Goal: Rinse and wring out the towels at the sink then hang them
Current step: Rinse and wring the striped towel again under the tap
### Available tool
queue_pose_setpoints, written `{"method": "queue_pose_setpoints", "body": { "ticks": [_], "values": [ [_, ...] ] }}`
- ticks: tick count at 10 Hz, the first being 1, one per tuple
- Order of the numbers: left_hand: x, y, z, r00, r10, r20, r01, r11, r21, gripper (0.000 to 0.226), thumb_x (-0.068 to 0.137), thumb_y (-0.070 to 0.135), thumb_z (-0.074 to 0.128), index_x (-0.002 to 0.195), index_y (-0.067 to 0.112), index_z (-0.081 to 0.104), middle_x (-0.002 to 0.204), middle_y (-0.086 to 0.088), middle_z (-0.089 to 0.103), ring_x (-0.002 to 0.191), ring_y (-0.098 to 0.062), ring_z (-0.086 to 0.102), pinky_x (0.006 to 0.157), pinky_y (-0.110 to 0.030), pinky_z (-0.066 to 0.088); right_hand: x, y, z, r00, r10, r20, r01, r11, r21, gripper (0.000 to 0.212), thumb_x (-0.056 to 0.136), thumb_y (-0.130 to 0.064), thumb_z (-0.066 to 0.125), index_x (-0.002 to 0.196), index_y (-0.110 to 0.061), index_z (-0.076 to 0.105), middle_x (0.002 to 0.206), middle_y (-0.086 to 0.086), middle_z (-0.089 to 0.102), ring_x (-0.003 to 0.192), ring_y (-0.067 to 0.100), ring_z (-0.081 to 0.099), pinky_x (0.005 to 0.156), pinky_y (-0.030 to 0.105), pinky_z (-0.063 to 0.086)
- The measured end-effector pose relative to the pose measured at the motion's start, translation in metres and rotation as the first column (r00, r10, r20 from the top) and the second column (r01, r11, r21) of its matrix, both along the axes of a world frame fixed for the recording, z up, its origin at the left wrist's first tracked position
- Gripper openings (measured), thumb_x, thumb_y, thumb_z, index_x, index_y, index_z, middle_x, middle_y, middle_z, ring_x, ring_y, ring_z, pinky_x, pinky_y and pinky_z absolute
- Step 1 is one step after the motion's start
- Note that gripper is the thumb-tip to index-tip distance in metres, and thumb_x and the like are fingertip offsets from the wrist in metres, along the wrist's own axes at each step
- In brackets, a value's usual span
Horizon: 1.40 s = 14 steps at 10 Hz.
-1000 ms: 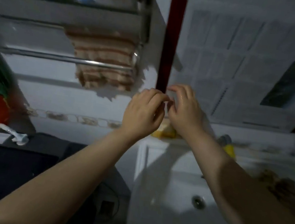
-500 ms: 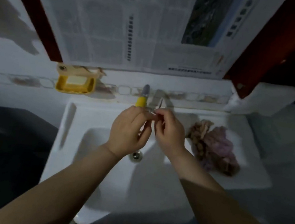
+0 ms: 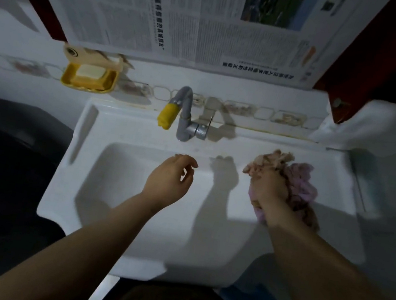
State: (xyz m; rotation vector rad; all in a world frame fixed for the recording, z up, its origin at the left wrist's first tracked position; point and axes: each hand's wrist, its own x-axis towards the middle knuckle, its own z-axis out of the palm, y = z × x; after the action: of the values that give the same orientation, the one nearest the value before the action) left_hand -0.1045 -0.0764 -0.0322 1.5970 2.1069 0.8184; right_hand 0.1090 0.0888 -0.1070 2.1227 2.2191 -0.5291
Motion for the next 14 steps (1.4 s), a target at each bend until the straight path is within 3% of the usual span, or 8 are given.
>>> {"method": "queue_pose_setpoints", "body": {
  "ticks": [1,3,5,7,8,10,12,14],
  "values": [
    [-0.001,0.000,-0.007,0.988,0.077,0.135,-0.068,0.995,-0.075,0.017,0.092,0.021,0.056,0.109,0.024,0.059,0.105,0.009,0.060,0.088,-0.007,0.055,0.077,-0.026,0.049,-0.007,-0.010,0.024,0.970,0.052,-0.237,0.010,0.967,0.254,0.028,0.083,-0.033,0.052,0.097,-0.012,0.064,0.114,0.010,0.053,0.106,0.031,0.049,0.093,0.038,0.043],
    [0.006,0.005,0.005,0.796,0.027,0.605,0.090,0.983,-0.162,0.061,0.089,0.033,0.065,0.143,0.031,0.036,0.133,0.014,0.040,0.117,0.005,0.041,0.101,-0.023,0.034,-0.072,-0.063,0.087,0.679,0.069,-0.731,-0.191,0.978,-0.085,0.010,0.086,-0.045,0.053,0.088,-0.035,0.052,0.088,-0.002,0.066,0.075,0.019,0.065,0.064,0.037,0.056],
    [-0.013,-0.002,-0.002,0.522,0.369,0.769,-0.234,0.929,-0.287,0.017,0.099,0.017,0.050,0.108,0.007,0.060,0.094,-0.011,0.069,0.085,-0.022,0.064,0.069,-0.021,0.054,-0.129,-0.044,0.095,0.775,0.046,-0.631,-0.205,0.962,-0.182,0.039,0.093,-0.053,0.047,0.110,-0.018,0.053,0.102,0.000,0.063,0.088,0.016,0.059,0.074,0.029,0.044],
    [-0.041,-0.009,0.004,-0.257,0.415,0.873,-0.249,0.845,-0.474,0.032,0.099,0.028,0.044,0.106,0.002,0.061,0.095,-0.012,0.065,0.091,-0.025,0.063,0.088,-0.038,0.051,-0.180,0.037,0.079,0.699,-0.383,-0.604,0.012,0.851,-0.525,0.056,0.092,-0.058,0.042,0.136,-0.024,0.035,0.134,0.006,0.049,0.108,0.029,0.056,0.073,0.042,0.054],
    [-0.049,-0.011,0.009,-0.319,0.318,0.893,-0.233,0.887,-0.399,0.043,0.099,0.033,0.039,0.095,0.004,0.072,0.094,-0.011,0.067,0.090,-0.026,0.064,0.092,-0.039,0.047,-0.190,0.053,0.057,0.701,-0.424,-0.573,0.012,0.811,-0.585,0.032,0.098,-0.042,0.041,0.112,-0.016,0.054,0.115,0.012,0.061,0.080,0.026,0.061,0.054,0.029,0.051],
    [-0.052,-0.008,0.011,-0.473,0.237,0.849,-0.215,0.903,-0.372,0.045,0.099,0.032,0.034,0.120,0.000,0.056,0.105,-0.013,0.064,0.102,-0.028,0.059,0.094,-0.043,0.046,-0.189,0.066,0.006,0.978,0.109,-0.178,-0.154,0.952,-0.265,0.063,0.077,-0.055,0.064,0.119,-0.009,0.056,0.115,0.011,0.061,0.106,0.024,0.058,0.072,0.024,0.029],
    [-0.050,-0.001,0.011,-0.490,0.204,0.847,-0.185,0.925,-0.330,0.044,0.099,0.030,0.033,0.119,-0.002,0.056,0.110,-0.016,0.061,0.106,-0.031,0.057,0.111,-0.050,0.032,-0.178,0.049,0.022,0.688,-0.316,-0.654,0.069,0.924,-0.375,0.035,0.098,-0.024,0.038,0.114,0.001,0.056,0.107,0.021,0.064,0.073,0.021,0.062,0.063,0.026,0.054],
    [-0.050,0.004,0.015,-0.486,0.189,0.853,-0.188,0.931,-0.313,0.041,0.100,0.029,0.033,0.116,0.000,0.057,0.103,-0.013,0.065,0.098,-0.030,0.061,0.096,-0.044,0.043,-0.177,0.045,0.022,0.728,-0.220,-0.649,0.000,0.947,-0.321,0.028,0.098,-0.017,0.043,0.107,0.003,0.059,0.107,0.022,0.065,0.077,0.023,0.063,0.050,0.014,0.047]
  ]
}}
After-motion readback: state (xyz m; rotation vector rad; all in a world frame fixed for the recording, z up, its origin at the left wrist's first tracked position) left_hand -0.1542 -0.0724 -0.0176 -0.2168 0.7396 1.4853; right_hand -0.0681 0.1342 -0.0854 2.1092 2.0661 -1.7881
